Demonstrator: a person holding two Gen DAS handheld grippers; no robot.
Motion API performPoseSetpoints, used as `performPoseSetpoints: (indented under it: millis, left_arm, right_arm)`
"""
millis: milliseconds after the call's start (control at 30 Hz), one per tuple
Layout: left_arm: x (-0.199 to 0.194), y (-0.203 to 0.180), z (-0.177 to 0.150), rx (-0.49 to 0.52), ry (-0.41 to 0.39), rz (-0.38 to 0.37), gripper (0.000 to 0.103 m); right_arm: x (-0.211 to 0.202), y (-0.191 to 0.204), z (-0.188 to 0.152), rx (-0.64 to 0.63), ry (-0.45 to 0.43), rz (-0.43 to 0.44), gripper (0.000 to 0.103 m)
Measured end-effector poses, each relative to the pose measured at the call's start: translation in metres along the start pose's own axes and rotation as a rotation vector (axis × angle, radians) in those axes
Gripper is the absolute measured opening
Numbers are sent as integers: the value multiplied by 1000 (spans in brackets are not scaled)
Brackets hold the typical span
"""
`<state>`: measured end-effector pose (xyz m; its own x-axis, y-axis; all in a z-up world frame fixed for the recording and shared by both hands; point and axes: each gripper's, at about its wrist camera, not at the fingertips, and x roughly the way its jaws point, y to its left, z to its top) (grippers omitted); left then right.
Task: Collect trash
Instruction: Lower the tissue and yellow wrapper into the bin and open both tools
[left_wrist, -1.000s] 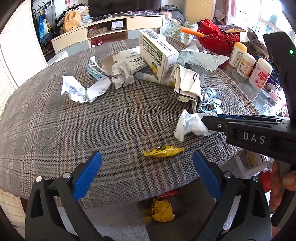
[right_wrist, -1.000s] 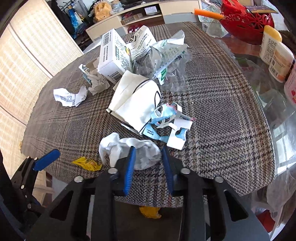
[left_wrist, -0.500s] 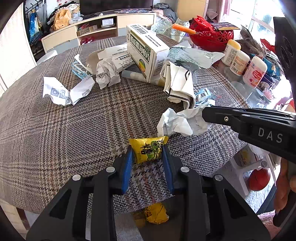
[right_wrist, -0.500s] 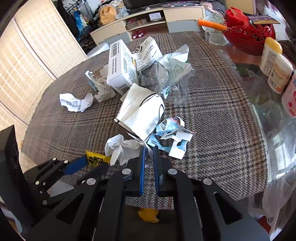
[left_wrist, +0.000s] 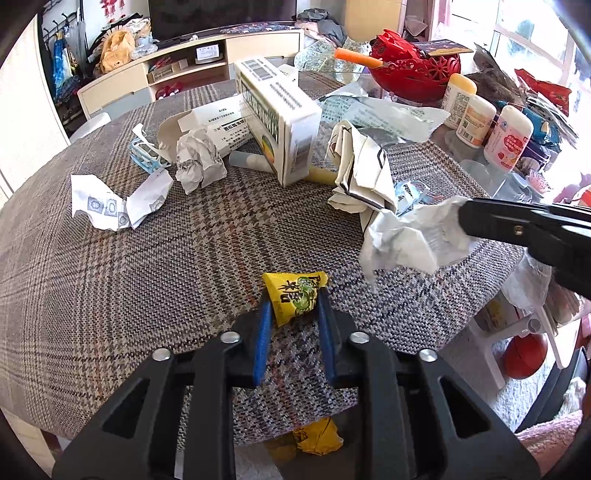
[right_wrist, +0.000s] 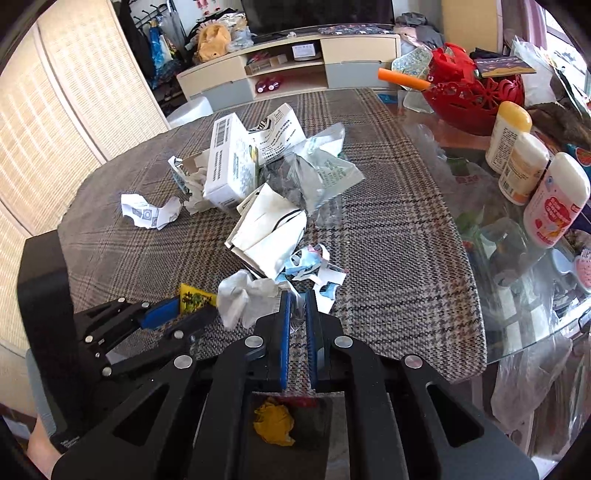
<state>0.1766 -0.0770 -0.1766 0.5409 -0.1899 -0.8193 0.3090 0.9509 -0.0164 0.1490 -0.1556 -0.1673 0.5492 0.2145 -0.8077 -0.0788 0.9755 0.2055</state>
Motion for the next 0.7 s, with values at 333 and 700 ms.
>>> performPoseSetpoints:
  millis: [333, 700]
  left_arm:
    - [-9, 1, -10, 6, 6, -15, 4]
    - [-51, -12, -65, -33, 32, -29, 4]
  right_arm:
    - [-13, -9, -23, -29, 17, 9, 9]
    - [-34, -5, -63, -50, 20, 8, 9]
